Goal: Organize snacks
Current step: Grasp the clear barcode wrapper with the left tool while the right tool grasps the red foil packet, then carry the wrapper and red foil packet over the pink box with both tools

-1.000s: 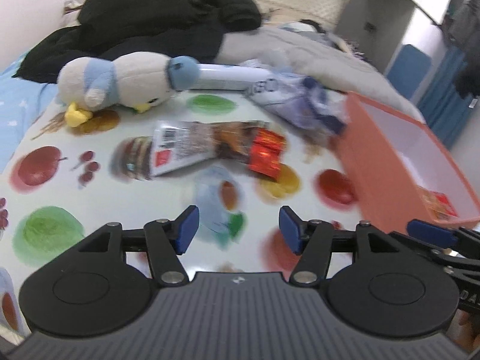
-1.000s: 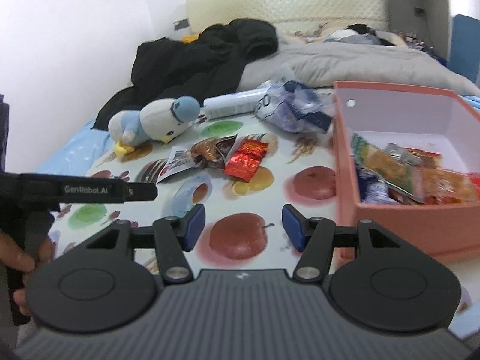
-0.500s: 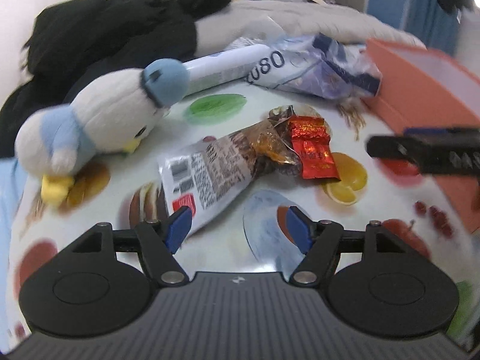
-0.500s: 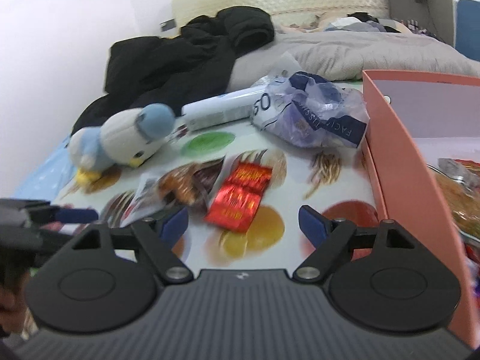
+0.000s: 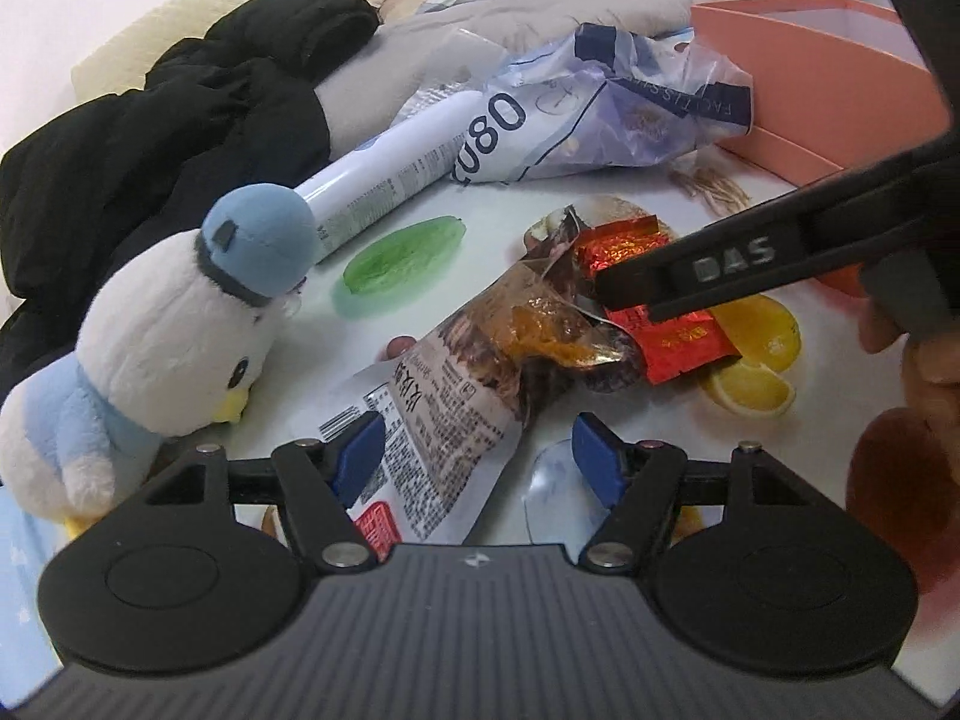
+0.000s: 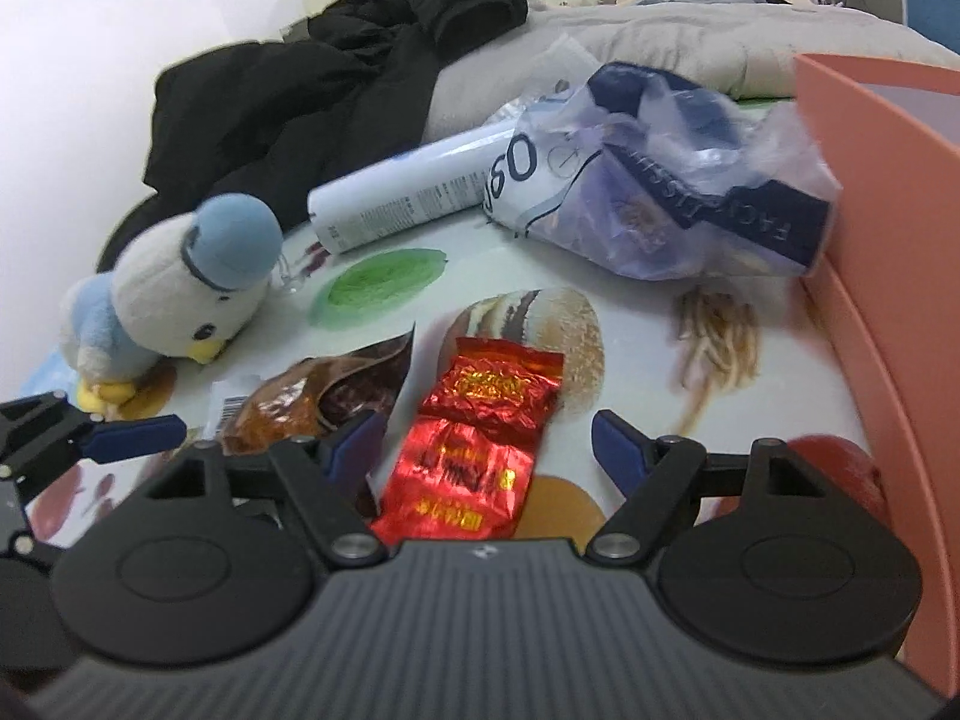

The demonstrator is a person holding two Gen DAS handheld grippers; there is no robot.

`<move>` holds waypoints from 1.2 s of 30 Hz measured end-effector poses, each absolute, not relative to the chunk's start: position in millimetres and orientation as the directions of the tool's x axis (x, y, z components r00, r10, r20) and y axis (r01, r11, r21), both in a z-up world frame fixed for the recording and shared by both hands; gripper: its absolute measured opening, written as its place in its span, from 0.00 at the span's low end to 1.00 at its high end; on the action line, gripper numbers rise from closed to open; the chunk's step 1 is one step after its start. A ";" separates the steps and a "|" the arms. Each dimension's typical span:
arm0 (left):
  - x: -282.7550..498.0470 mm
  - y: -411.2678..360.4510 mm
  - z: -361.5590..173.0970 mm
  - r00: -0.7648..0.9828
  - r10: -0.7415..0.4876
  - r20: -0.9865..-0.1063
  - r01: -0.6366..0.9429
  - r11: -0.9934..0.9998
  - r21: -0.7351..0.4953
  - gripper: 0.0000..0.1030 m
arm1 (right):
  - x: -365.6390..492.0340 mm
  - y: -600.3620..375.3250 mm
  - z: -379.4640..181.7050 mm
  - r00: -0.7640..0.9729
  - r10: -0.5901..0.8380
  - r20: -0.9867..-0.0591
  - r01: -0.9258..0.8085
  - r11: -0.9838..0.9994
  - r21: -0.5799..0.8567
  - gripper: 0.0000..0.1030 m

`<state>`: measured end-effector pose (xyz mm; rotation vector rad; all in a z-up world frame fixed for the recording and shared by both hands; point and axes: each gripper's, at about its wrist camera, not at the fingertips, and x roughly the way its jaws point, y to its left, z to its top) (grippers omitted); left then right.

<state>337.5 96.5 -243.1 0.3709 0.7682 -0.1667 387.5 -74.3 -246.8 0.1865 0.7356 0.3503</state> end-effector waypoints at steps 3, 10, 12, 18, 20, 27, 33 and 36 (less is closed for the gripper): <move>342.5 99.1 -248.6 0.706 -0.021 -0.708 0.281 0.926 0.253 0.70 | 395.8 -66.8 -252.2 0.690 0.361 -0.627 -0.241 0.932 0.271 0.74; 348.5 101.7 -254.0 0.705 -0.030 -0.708 0.256 0.942 0.216 0.50 | 402.9 -50.5 -256.0 0.716 0.282 -0.639 -0.239 0.958 0.156 0.63; 347.4 101.2 -253.4 0.707 -0.032 -0.706 0.254 0.944 0.212 0.46 | 402.6 -49.5 -255.2 0.718 0.276 -0.638 -0.241 0.960 0.144 0.63; 338.9 99.7 -246.6 0.705 -0.035 -0.709 0.236 0.954 0.187 0.44 | 396.8 -51.5 -251.2 0.722 0.270 -0.637 -0.244 0.961 0.132 0.60; 334.5 99.0 -244.6 0.703 -0.032 -0.710 0.227 0.957 0.182 0.44 | 392.7 -52.7 -248.4 0.725 0.270 -0.634 -0.248 0.961 0.126 0.60; 309.6 95.8 -235.8 0.697 -0.028 -0.717 0.173 0.976 0.130 0.43 | 371.7 -64.7 -237.1 0.730 0.266 -0.630 -0.248 0.961 0.120 0.60; 284.5 91.0 -230.8 0.693 -0.015 -0.721 0.121 0.988 0.096 0.42 | 346.5 -78.1 -230.2 0.729 0.265 -0.632 -0.242 0.962 0.125 0.60; 269.9 87.5 -225.8 0.696 -0.004 -0.718 0.103 0.990 0.094 0.41 | 331.8 -82.9 -226.3 0.729 0.267 -0.631 -0.245 0.962 0.123 0.60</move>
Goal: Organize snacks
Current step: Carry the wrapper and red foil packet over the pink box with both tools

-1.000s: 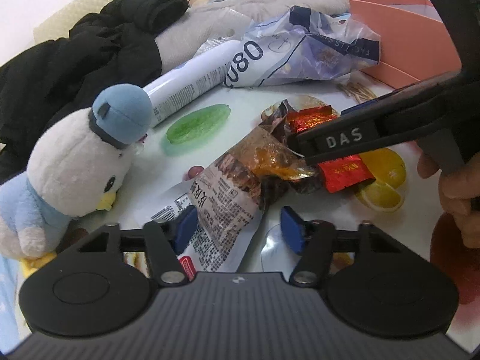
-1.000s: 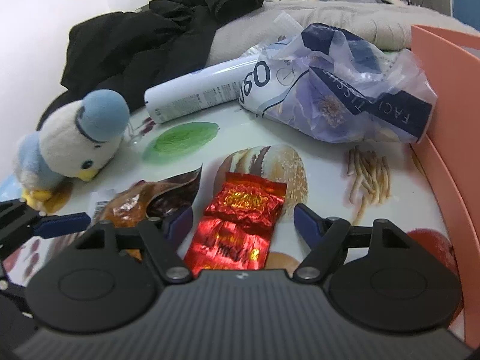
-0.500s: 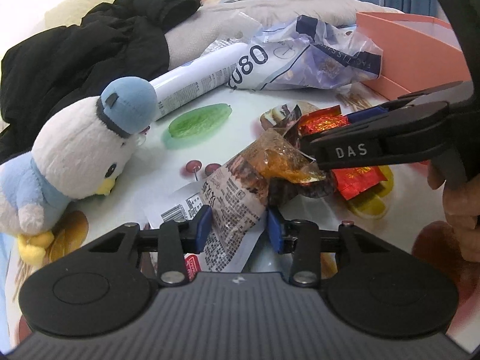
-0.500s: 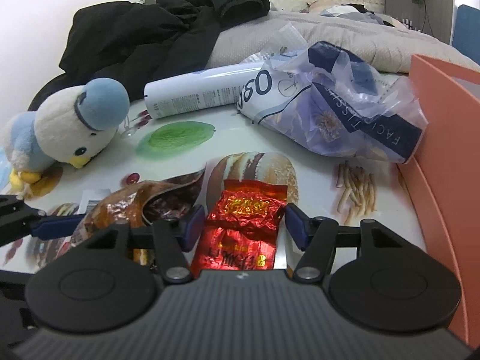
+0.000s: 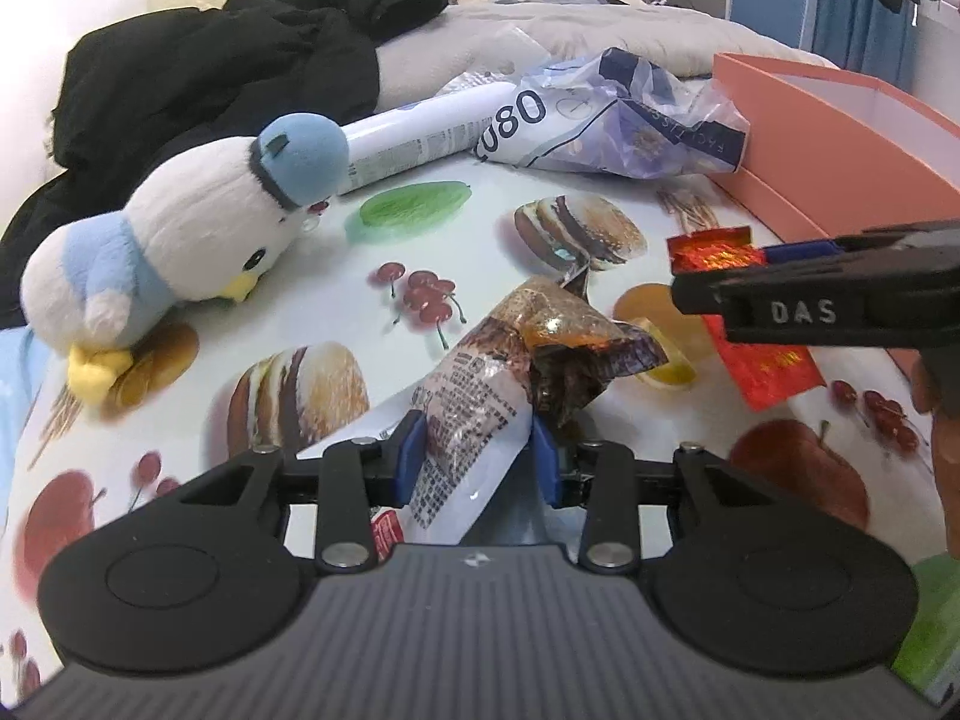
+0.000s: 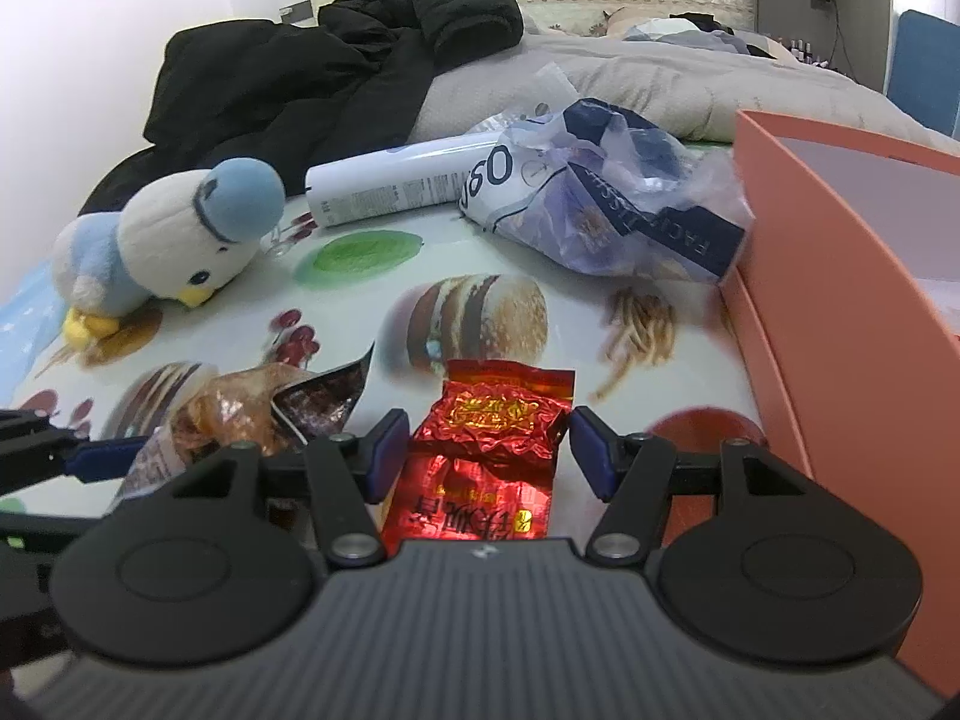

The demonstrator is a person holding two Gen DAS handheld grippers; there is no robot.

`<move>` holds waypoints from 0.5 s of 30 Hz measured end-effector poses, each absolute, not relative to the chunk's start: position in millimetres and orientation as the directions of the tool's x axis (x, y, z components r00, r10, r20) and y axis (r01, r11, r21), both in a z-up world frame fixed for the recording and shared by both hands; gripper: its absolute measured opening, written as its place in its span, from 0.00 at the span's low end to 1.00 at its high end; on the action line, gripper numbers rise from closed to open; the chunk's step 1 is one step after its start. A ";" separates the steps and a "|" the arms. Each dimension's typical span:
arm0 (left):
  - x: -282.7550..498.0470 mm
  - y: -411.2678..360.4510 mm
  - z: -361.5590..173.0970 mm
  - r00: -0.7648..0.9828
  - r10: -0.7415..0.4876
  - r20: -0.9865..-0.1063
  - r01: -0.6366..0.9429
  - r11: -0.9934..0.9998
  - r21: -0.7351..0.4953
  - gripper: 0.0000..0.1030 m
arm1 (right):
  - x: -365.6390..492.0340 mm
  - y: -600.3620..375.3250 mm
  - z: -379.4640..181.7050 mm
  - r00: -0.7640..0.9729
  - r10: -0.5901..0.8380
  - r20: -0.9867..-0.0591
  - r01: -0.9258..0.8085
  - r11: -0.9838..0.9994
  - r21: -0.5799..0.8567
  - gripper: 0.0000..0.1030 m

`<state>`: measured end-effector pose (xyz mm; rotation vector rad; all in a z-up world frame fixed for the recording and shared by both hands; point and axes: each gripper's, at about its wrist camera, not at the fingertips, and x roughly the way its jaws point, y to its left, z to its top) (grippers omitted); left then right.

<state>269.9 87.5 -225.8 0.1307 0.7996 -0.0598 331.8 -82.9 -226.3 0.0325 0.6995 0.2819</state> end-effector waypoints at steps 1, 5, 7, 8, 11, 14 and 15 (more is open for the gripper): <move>266.1 87.0 -224.4 0.696 -0.005 -0.718 0.098 0.991 0.088 0.41 | 325.6 -85.1 -225.1 0.729 0.266 -0.630 -0.244 0.962 0.124 0.60; 246.9 84.9 -218.1 0.694 -0.012 -0.720 0.065 0.997 0.045 0.41 | 303.5 -92.7 -218.5 0.729 0.273 -0.628 -0.249 0.960 0.128 0.60; 237.1 83.6 -215.7 0.691 -0.024 -0.722 0.044 0.999 0.009 0.40 | 291.6 -95.9 -214.1 0.728 0.275 -0.628 -0.254 0.959 0.125 0.60; 233.9 82.5 -214.9 0.691 -0.023 -0.722 0.037 0.999 0.003 0.40 | 286.2 -97.0 -212.2 0.727 0.273 -0.630 -0.256 0.959 0.120 0.60; 221.6 78.4 -209.6 0.690 -0.033 -0.723 0.012 0.999 -0.034 0.38 | 268.1 -102.1 -206.1 0.722 0.272 -0.636 -0.256 0.959 0.119 0.60; 209.7 72.8 -203.2 0.691 -0.037 -0.722 -0.004 0.998 -0.056 0.36 | 250.3 -106.8 -200.5 0.715 0.276 -0.642 -0.261 0.958 0.122 0.60; 206.0 70.7 -201.3 0.690 -0.041 -0.722 -0.009 0.998 -0.065 0.36 | 244.0 -108.4 -198.3 0.714 0.278 -0.643 -0.263 0.957 0.123 0.60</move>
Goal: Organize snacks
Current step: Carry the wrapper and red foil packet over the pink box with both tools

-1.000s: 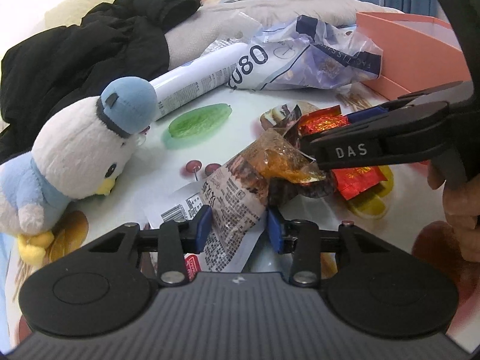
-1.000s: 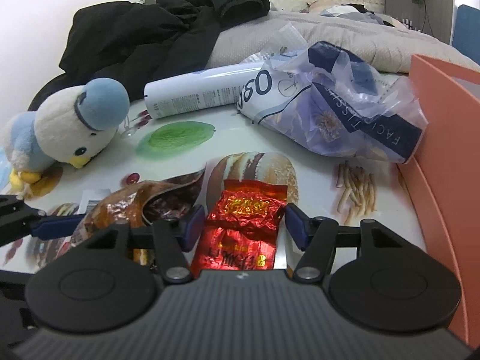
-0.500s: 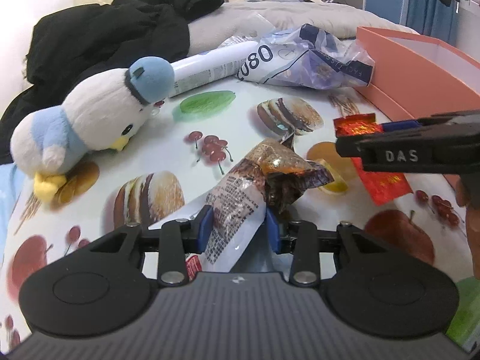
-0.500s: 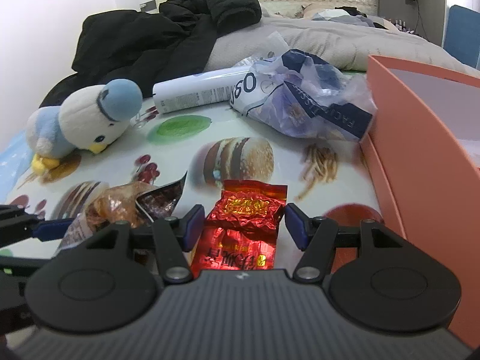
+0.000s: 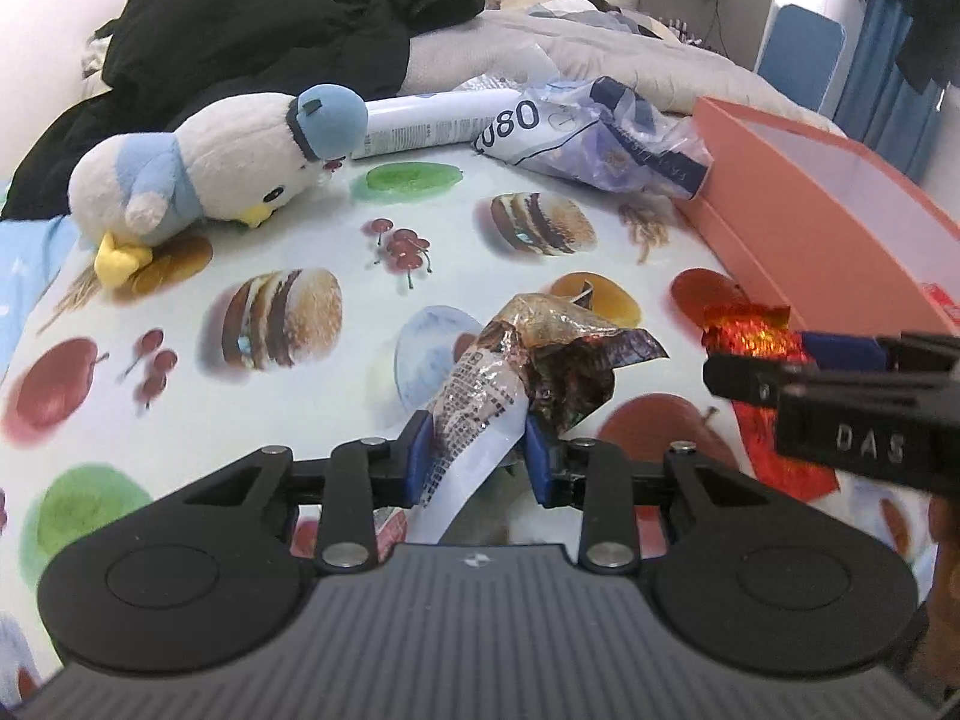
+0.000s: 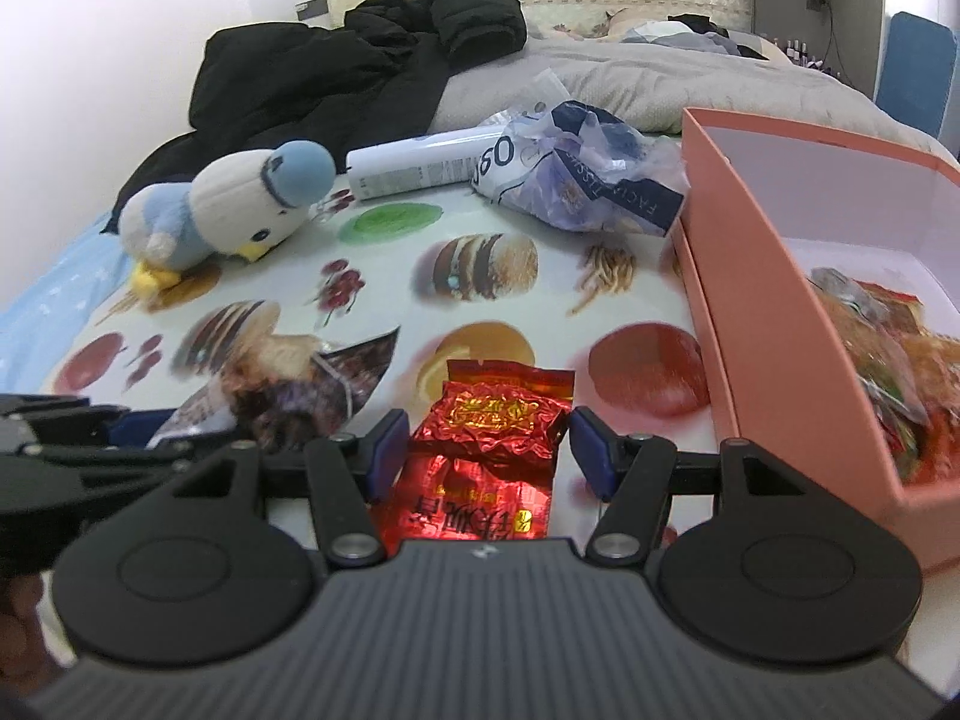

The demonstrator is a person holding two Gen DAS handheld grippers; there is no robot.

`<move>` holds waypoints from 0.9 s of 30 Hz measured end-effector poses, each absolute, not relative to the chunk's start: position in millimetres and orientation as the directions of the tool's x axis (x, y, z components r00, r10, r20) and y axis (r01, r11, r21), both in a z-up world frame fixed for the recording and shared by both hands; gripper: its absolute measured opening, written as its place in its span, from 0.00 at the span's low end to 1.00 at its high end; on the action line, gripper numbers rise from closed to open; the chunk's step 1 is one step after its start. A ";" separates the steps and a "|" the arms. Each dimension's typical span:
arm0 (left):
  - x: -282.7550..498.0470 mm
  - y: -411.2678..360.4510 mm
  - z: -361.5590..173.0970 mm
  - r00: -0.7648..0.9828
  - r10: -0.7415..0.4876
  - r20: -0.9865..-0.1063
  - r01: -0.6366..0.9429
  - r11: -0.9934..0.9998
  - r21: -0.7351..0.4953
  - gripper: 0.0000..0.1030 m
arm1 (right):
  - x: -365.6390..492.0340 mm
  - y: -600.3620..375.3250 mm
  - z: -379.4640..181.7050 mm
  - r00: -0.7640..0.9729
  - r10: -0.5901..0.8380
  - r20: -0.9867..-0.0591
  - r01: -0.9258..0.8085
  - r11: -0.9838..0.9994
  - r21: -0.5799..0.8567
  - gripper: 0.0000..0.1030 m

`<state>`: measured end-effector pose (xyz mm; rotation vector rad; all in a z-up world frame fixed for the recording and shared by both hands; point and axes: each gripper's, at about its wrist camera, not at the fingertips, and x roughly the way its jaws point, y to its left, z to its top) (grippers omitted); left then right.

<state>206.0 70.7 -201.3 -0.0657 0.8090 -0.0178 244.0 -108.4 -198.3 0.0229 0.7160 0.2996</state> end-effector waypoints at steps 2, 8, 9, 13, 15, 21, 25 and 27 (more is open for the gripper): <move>196.6 67.3 -197.6 0.688 -0.050 -0.724 -0.019 0.996 -0.087 0.35 | 233.0 -111.8 -194.1 0.714 0.279 -0.642 -0.266 0.956 0.120 0.60; 167.4 59.7 -187.9 0.679 -0.076 -0.730 -0.039 0.989 -0.140 0.33 | 203.0 -127.4 -187.1 0.702 0.283 -0.653 -0.263 0.956 0.132 0.60; 163.5 58.3 -186.6 0.678 -0.079 -0.731 -0.041 0.989 -0.145 0.33 | 197.6 -129.3 -185.5 0.701 0.286 -0.653 -0.267 0.955 0.131 0.60; 146.2 52.8 -176.6 0.681 -0.091 -0.727 -0.046 0.985 -0.167 0.32 | 179.2 -137.0 -177.5 0.704 0.296 -0.646 -0.276 0.952 0.134 0.60; 139.3 50.5 -169.6 0.686 -0.099 -0.721 -0.047 0.983 -0.180 0.31 | 170.8 -141.4 -171.7 0.710 0.299 -0.638 -0.274 0.951 0.142 0.60; 118.9 37.5 -141.7 0.710 -0.127 -0.693 -0.036 0.976 -0.216 0.31 | 149.0 -152.4 -150.4 0.732 0.303 -0.610 -0.273 0.951 0.145 0.60; 105.7 24.2 -124.9 0.725 -0.155 -0.671 -0.010 0.972 -0.236 0.31 | 134.5 -160.2 -135.9 0.749 0.298 -0.591 -0.264 0.953 0.146 0.60; 101.1 18.5 -119.0 0.728 -0.166 -0.665 0.002 0.970 -0.241 0.30 | 126.2 -165.3 -129.0 0.760 0.290 -0.581 -0.256 0.956 0.142 0.60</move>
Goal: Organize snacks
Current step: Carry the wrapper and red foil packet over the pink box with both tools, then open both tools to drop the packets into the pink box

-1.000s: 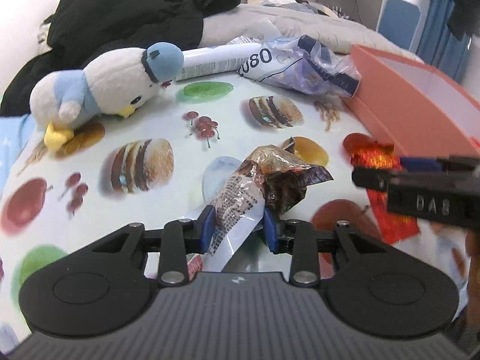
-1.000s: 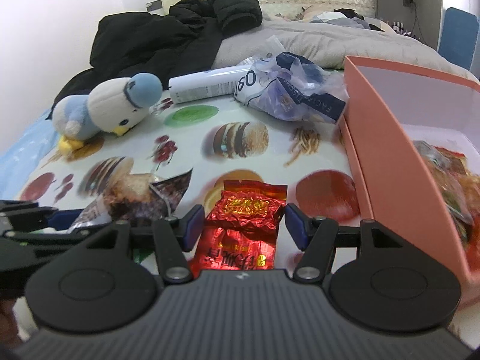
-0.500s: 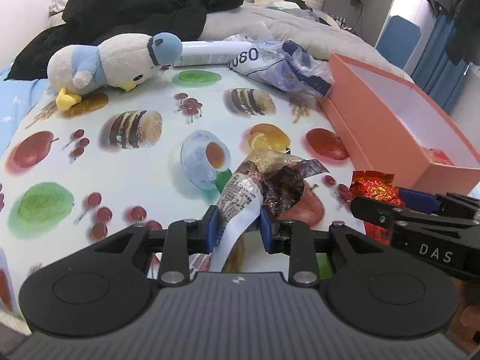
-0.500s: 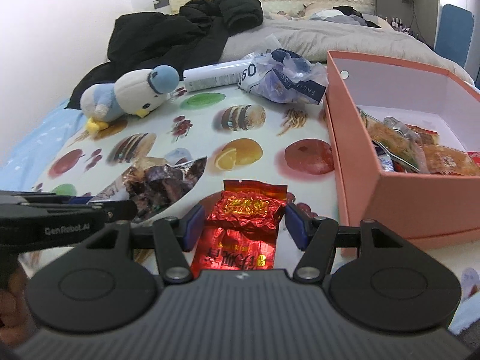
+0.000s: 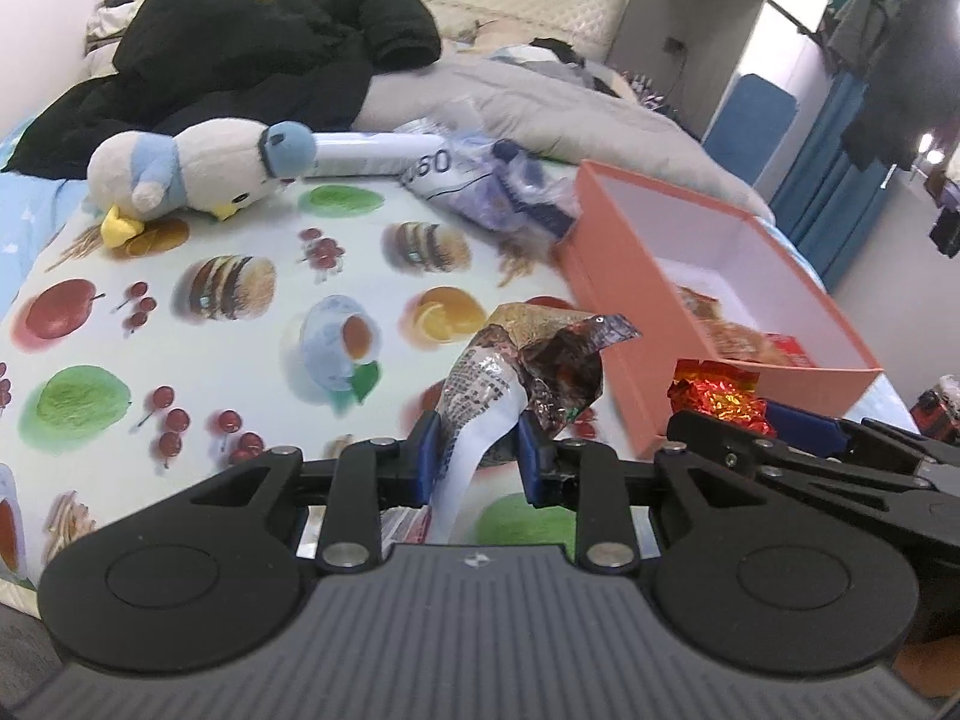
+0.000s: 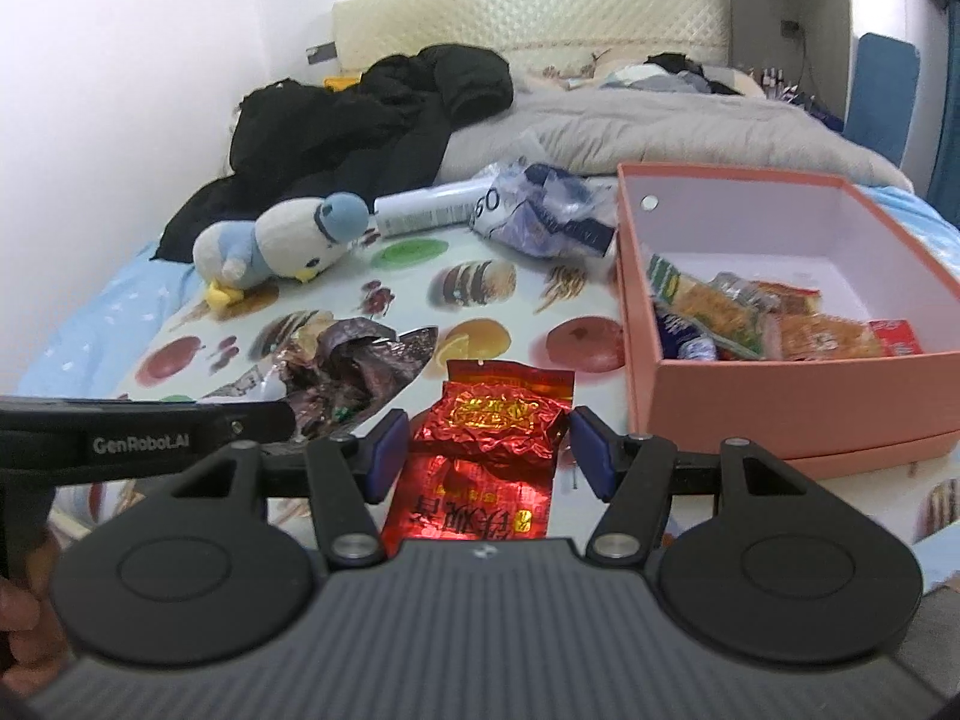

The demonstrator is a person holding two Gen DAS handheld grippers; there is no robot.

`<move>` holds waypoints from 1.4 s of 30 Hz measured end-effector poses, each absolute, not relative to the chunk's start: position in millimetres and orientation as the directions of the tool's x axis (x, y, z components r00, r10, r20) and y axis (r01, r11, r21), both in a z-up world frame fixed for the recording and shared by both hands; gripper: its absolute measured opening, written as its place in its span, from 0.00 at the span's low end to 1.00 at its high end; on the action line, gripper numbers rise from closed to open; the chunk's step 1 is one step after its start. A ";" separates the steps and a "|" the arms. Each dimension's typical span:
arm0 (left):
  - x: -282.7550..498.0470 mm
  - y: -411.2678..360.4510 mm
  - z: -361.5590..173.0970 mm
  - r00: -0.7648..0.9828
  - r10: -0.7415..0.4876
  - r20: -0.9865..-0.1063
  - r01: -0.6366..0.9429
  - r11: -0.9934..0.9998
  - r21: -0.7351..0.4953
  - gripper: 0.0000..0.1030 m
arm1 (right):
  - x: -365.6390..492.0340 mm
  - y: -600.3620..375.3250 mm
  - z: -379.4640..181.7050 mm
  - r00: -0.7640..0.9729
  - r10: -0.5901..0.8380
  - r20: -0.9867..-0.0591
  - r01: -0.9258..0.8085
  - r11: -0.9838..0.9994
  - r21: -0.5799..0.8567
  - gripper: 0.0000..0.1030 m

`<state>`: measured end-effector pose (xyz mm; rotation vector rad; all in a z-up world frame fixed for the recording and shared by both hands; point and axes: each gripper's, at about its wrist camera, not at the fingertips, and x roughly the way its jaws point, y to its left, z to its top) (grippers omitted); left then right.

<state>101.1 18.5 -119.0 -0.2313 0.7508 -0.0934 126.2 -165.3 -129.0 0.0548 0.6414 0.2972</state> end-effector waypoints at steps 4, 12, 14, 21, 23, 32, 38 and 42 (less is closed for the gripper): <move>93.5 5.5 -108.7 0.726 -0.203 -0.657 0.030 0.964 -0.265 0.30 | 112.2 -178.5 -118.6 0.777 0.268 -0.569 -0.226 0.963 0.146 0.60; 85.2 -26.8 -88.3 0.718 -0.266 -0.643 0.086 0.951 -0.297 0.26 | 90.1 -217.6 -101.4 0.799 0.211 -0.563 -0.149 0.977 0.154 0.60; 86.3 -36.1 -86.6 0.712 -0.274 -0.646 0.099 0.950 -0.295 0.24 | 86.5 -228.5 -97.6 0.803 0.198 -0.562 -0.130 0.979 0.160 0.60; 106.7 -63.1 -81.7 0.688 -0.312 -0.656 0.148 0.944 -0.293 0.16 | 90.6 -256.7 -100.3 0.797 0.171 -0.579 -0.072 0.979 0.190 0.60; 114.8 -70.0 -77.5 0.683 -0.321 -0.656 0.165 0.943 -0.290 0.15 | 93.9 -264.2 -98.7 0.799 0.163 -0.579 -0.056 0.979 0.197 0.60; 167.3 -112.7 -36.8 0.693 -0.388 -0.607 0.252 0.920 -0.301 0.15 | 130.6 -301.2 -79.2 0.814 0.143 -0.563 -0.013 0.974 0.228 0.60; 209.7 -145.3 -34.4 0.666 -0.437 -0.605 0.305 0.899 -0.314 0.15 | 169.8 -322.7 -72.2 0.824 0.124 -0.553 0.001 0.975 0.220 0.60; 248.9 -164.1 -43.9 0.643 -0.451 -0.619 0.324 0.892 -0.314 0.15 | 197.1 -333.9 -76.5 0.817 0.120 -0.564 0.014 0.974 0.228 0.60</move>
